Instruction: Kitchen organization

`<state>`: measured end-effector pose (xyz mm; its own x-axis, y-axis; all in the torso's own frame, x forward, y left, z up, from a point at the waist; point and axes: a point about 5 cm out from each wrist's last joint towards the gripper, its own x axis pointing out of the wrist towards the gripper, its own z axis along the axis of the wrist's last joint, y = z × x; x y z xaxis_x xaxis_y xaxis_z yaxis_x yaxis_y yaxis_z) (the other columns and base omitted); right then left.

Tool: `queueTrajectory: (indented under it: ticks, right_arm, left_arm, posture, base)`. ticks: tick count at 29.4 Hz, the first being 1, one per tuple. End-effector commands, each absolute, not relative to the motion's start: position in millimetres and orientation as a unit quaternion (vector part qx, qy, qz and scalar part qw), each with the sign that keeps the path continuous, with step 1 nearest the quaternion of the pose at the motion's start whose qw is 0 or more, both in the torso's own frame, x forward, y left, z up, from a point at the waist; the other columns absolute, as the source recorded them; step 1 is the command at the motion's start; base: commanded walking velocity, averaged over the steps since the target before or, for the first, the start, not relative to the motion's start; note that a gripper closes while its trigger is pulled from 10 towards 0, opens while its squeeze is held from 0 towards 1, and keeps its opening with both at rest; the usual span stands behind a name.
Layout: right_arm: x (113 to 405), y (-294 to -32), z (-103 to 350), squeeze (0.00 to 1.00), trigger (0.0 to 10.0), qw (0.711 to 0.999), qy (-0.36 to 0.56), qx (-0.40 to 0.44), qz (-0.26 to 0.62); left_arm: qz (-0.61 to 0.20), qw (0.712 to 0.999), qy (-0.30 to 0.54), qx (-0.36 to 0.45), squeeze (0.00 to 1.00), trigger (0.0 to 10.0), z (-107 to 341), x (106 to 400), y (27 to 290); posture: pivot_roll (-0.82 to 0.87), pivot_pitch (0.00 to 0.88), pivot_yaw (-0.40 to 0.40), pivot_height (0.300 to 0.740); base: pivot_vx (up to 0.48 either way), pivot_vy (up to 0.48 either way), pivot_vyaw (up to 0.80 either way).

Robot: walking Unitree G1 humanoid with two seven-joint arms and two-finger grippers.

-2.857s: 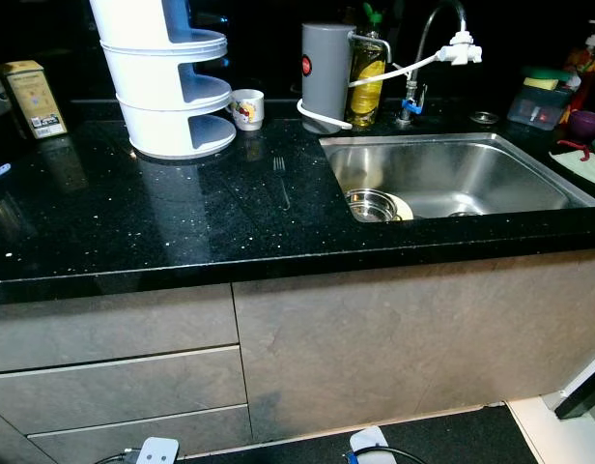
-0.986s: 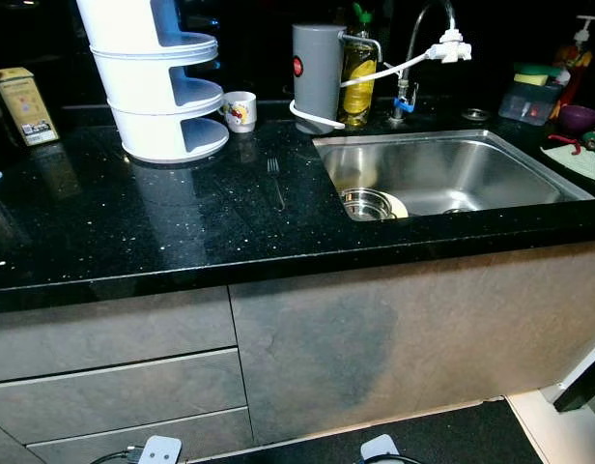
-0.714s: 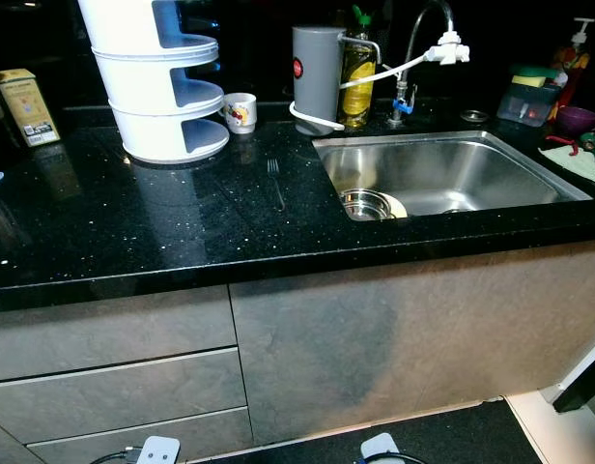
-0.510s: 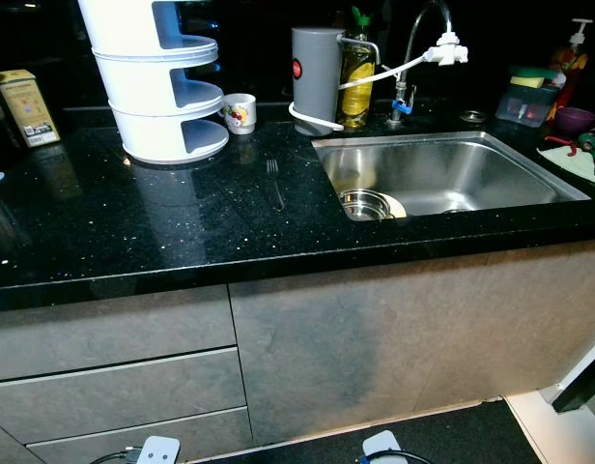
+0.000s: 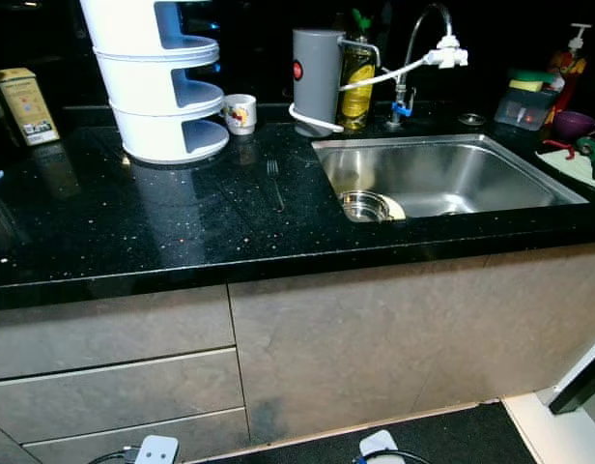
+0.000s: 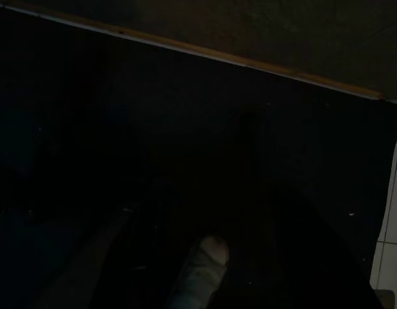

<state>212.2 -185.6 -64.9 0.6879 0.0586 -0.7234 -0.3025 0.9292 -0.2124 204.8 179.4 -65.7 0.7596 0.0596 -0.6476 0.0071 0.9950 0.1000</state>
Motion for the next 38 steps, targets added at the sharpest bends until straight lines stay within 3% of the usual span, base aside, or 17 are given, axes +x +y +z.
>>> queueTrajectory:
  ticks: [1,38]
  right_arm:
    - [203.1,-185.6,-70.7,0.00,10.0,0.897,0.400,-0.159,0.103]
    - [202.9,-188.6,-70.3,0.00,10.0,0.890,0.401,-0.181,0.121]
  left_arm:
    - [0.018,0.933,0.356,0.043,0.00,10.0,-69.5,198.4,179.4]
    - [0.021,0.932,0.358,0.046,0.00,10.0,-70.4,196.0,181.8]
  posture:
    - [0.01,0.108,-0.048,0.740]
    - [0.00,0.091,-0.053,0.740]
  base:
    - [0.000,0.000,0.00]
    - [0.000,0.000,0.00]
